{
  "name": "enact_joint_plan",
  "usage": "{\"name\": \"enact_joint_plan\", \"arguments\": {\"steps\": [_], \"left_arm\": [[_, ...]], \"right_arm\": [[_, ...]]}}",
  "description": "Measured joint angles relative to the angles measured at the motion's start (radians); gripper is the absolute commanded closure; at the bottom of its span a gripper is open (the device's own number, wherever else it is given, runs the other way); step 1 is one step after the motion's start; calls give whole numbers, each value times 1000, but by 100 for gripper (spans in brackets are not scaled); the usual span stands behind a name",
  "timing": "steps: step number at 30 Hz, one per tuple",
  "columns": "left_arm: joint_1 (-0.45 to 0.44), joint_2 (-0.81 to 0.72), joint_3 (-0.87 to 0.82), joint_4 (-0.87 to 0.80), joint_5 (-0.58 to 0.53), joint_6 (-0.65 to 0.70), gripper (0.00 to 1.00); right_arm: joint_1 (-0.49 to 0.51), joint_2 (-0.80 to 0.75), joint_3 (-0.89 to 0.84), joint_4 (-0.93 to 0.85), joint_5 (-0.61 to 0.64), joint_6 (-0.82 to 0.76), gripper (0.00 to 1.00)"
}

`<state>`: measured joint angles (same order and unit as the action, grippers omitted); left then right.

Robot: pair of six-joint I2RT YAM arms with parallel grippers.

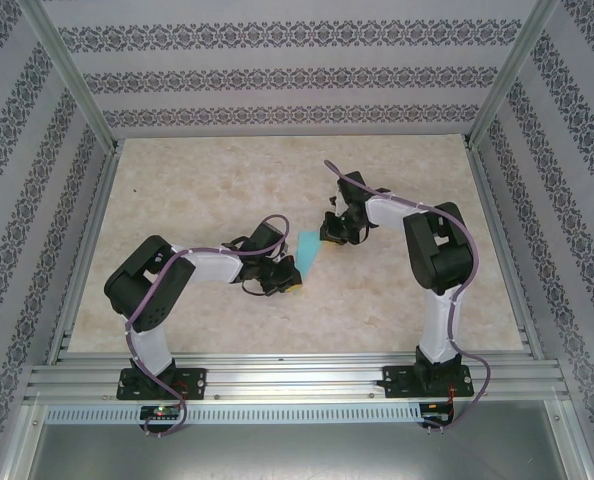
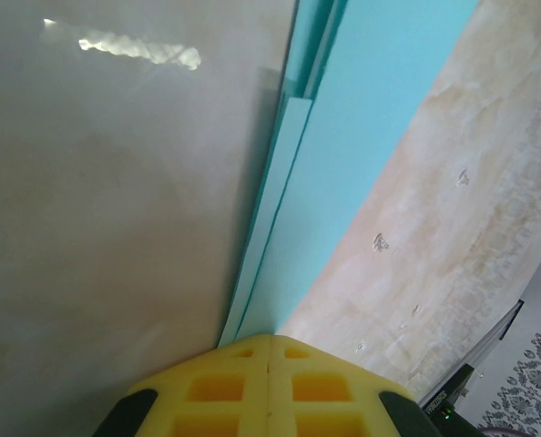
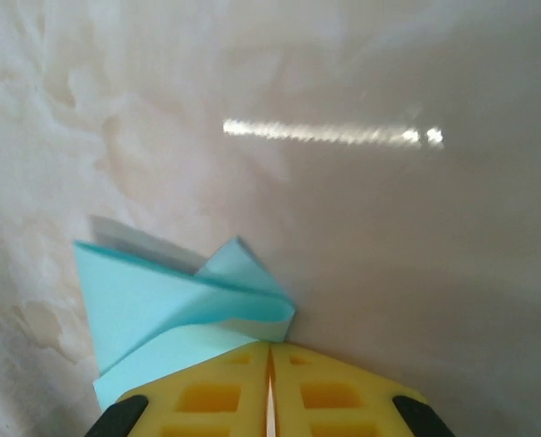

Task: Fold a paper plane with a square sheet of paper (fold left side to right side)
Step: Fold the wing for the fifth time at the center of the table.

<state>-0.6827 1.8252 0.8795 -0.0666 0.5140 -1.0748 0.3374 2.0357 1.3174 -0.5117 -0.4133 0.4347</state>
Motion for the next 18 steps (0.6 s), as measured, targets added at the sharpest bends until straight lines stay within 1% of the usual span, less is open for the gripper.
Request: {"name": "enact_joint_plan", "arguments": {"steps": [6,10,14,18], "left_arm": [[0,-1,-2,3,0,0,100],[0,-2,-5,8,0,0,100],[0,-2,-5,8,-1,0,100],[0,-3,-5,8,-2,0,100]], "right_arm": [[-59,-26,-5,41,61,0,88],[-60,-140,-81,69,60,0,87],[-27,-269,-172,113,8,11,87],[53,-277,-203,169,-45,45,86]]}}
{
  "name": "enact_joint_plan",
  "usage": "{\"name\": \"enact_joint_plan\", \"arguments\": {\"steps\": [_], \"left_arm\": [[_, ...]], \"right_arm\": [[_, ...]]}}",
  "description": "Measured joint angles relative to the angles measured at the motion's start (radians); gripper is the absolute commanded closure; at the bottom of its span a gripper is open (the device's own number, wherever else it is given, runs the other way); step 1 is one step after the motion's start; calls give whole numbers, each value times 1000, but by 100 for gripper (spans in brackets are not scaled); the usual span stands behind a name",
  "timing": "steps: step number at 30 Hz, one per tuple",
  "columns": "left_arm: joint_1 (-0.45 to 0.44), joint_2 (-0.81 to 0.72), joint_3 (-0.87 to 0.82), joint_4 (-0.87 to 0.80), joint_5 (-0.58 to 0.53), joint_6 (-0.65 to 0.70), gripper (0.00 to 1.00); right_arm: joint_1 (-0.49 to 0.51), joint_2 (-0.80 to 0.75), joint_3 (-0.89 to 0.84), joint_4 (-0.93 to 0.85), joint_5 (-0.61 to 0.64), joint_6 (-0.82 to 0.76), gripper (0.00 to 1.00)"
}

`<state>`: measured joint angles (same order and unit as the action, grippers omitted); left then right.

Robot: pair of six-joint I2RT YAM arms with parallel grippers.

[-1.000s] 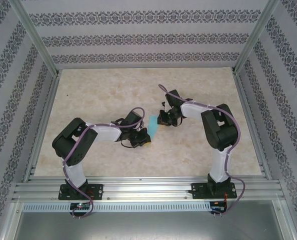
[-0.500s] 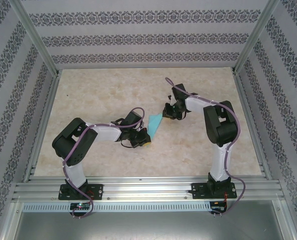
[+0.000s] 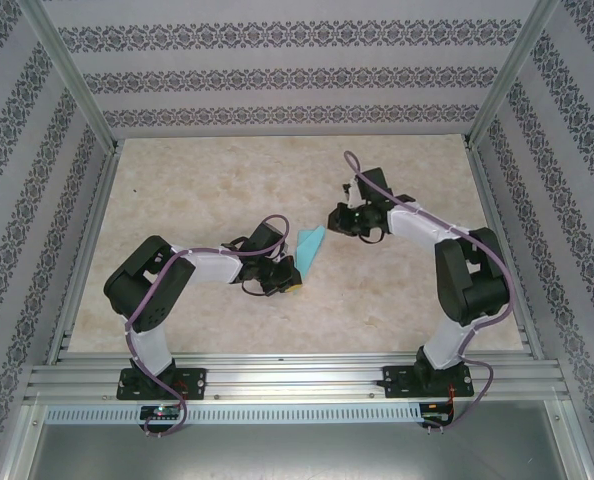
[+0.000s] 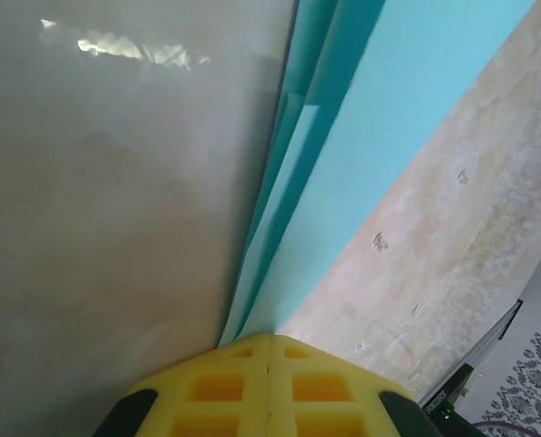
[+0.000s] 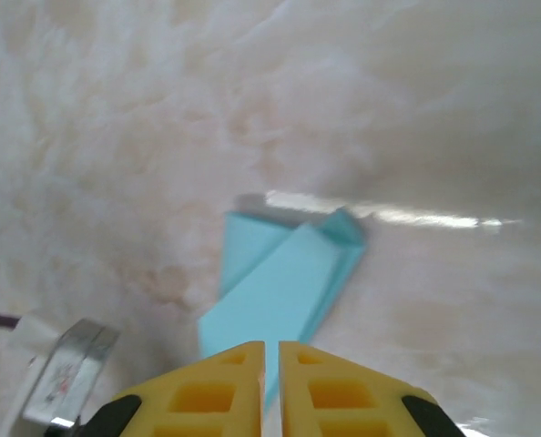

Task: Fold a paper plane with a square sheet of paper (fold left side to right side)
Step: Fold the wing for the fifth time at the center of the table.

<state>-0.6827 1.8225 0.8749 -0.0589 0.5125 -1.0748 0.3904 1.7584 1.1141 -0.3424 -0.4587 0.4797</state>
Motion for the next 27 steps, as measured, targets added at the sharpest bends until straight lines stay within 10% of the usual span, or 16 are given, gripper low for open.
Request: {"name": "enact_joint_plan", "arguments": {"steps": [27], "left_arm": [[0,-1,-6,12,-1,-1,100]], "right_arm": [[-63,285,181,-69,21,-112,87]]}}
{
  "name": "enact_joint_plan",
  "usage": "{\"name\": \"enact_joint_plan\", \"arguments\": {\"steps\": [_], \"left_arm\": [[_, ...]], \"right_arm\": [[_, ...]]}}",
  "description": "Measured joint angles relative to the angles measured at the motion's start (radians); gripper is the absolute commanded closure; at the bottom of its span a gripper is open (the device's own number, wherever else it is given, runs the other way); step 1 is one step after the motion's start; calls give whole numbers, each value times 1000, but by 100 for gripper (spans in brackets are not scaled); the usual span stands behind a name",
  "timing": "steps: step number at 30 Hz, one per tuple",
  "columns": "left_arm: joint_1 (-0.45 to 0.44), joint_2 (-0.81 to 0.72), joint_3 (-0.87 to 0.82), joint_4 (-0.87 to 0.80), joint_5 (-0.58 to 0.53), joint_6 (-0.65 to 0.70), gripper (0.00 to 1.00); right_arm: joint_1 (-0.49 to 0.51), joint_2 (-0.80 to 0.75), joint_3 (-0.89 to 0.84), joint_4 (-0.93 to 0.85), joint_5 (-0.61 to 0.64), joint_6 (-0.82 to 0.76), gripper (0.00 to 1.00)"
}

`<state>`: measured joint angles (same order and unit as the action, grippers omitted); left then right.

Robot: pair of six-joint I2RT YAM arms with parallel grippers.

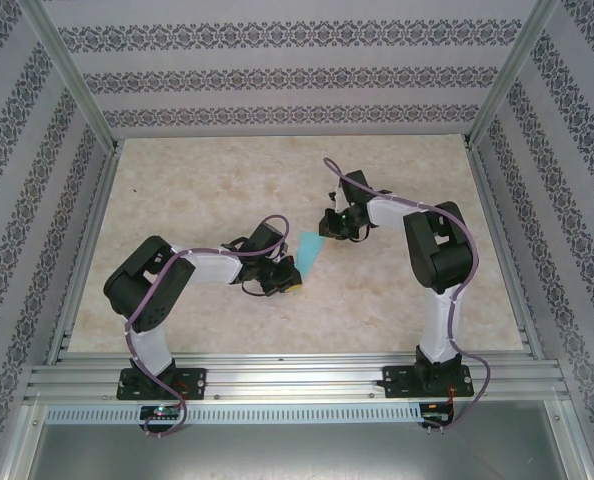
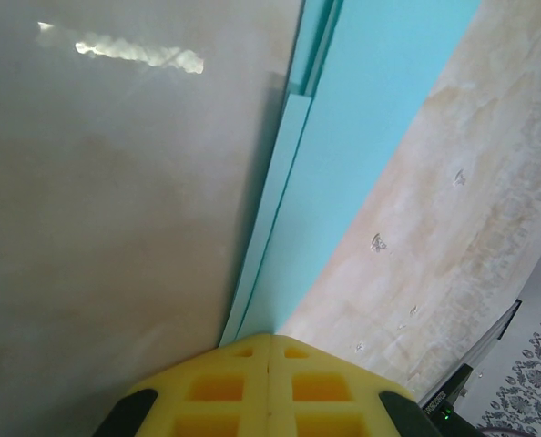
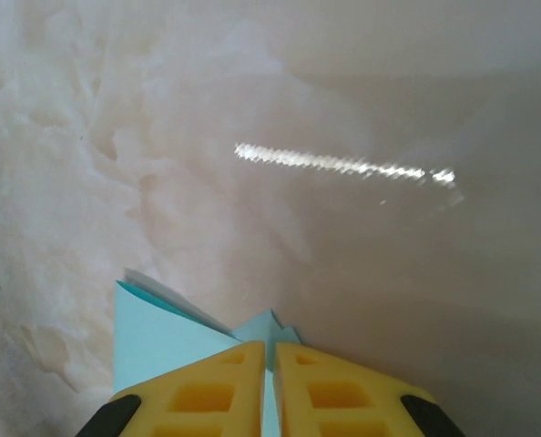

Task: Fold a paper plane with a square sheet of paper (fold left side to right side)
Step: Fold the wing for the fifth time at the center of the table.

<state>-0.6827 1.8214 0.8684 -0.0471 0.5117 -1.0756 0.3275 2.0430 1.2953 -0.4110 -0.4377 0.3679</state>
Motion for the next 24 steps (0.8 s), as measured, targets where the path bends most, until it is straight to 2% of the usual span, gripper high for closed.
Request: {"name": "enact_joint_plan", "arguments": {"steps": [4,9,14,18,24], "left_arm": [[0,0,0,1,0,0,100],[0,0,0,1,0,0,100],[0,0,0,0,0,0,100],[0,-1,0,0,-1,0,100],[0,-2,0,-2,-1,2,100]], "right_arm": [[-13,-25,-9,4,26,-5,86],[-11,-188,-70,5,47,-3,85],[74,-296,-141,76,13,48,85],[158,-241,-179,118,-28,111,85],[174,-86,-163,108,-24,140,85]]}}
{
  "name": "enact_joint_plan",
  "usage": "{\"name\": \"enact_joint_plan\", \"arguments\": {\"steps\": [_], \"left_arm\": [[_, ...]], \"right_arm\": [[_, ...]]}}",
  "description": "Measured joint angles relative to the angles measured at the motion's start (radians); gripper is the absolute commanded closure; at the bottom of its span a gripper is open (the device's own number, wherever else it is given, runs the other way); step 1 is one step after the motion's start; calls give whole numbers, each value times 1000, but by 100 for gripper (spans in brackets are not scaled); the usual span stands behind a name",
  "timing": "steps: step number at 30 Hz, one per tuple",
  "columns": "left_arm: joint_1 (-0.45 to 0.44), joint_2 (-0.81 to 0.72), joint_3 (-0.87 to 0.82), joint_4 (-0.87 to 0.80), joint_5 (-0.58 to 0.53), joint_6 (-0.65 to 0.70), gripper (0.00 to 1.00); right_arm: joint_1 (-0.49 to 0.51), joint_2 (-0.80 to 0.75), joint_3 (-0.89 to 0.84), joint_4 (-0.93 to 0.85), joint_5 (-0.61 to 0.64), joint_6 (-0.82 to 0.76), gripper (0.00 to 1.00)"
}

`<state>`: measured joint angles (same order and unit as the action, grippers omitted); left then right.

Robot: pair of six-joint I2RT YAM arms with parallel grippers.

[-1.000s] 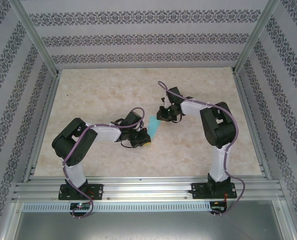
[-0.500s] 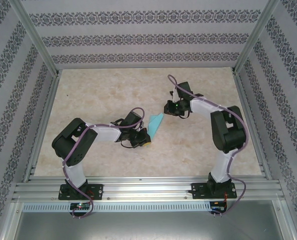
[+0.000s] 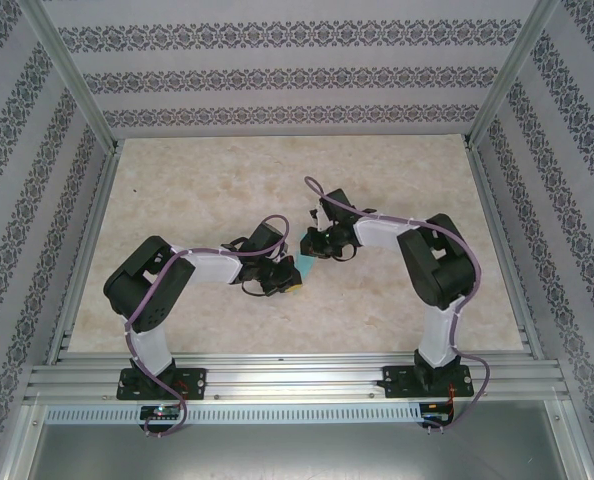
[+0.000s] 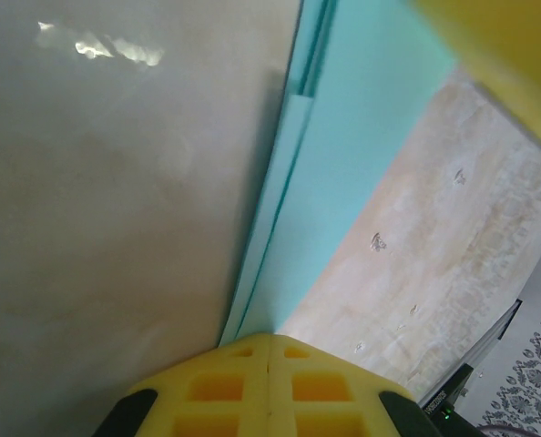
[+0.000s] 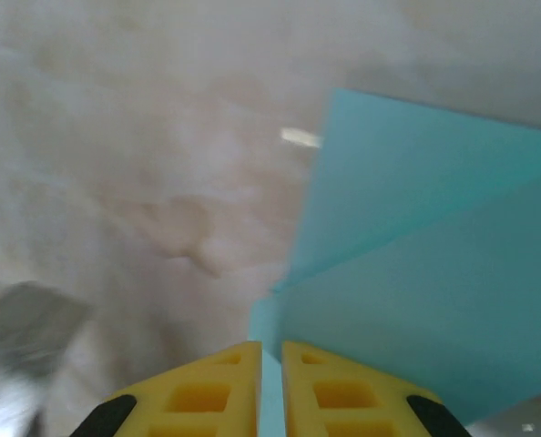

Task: Fold a paper plane with a square sheet of paper (fold left side to right side)
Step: Fold the wing for the fifth time at the center of the table.

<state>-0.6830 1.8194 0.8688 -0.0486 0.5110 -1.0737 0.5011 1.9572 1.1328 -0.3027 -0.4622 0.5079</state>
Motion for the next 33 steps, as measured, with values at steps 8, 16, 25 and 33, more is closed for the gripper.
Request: {"name": "enact_joint_plan", "arguments": {"steps": [8,16,25,33], "left_arm": [[-6,-10,-8,-14,-4,45,100],[-7,-66,-80,3,-4,52,100],[-21,-145,-123,-115,-3,52,100],[-19,-179,-72,-288,-3,61,100]], "right_arm": [[-21,22,48,-38,19,-2,85],[-21,26,48,-62,-15,-1,85],[-22,29,50,-62,-19,-2,85],[-26,30,50,-42,-18,-2,85]]}}
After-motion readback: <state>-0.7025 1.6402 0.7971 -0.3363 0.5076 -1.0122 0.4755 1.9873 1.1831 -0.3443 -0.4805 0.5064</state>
